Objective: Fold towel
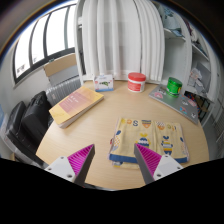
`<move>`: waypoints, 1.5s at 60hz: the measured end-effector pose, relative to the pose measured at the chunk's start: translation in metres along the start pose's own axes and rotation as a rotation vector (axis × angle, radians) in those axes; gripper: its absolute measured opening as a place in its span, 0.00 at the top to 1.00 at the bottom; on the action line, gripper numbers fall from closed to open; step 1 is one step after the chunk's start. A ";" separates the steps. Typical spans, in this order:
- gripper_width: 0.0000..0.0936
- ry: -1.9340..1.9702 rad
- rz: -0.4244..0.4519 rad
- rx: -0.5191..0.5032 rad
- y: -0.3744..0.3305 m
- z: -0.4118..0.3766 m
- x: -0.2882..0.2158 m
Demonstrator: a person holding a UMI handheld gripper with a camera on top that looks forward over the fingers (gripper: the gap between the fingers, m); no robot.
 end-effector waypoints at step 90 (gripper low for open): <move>0.20 0.287 -0.027 0.219 -0.025 0.224 -0.021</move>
Point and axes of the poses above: the point between the fingertips, and its own axes, seen from behind it with the camera up: z to the right, x down, y forward, the way the camera looks, the point moved 8 cm from there along -y, backward, against the way the camera looks, and after that the axes turned 1 degree about -x, right-handed, at the moved point
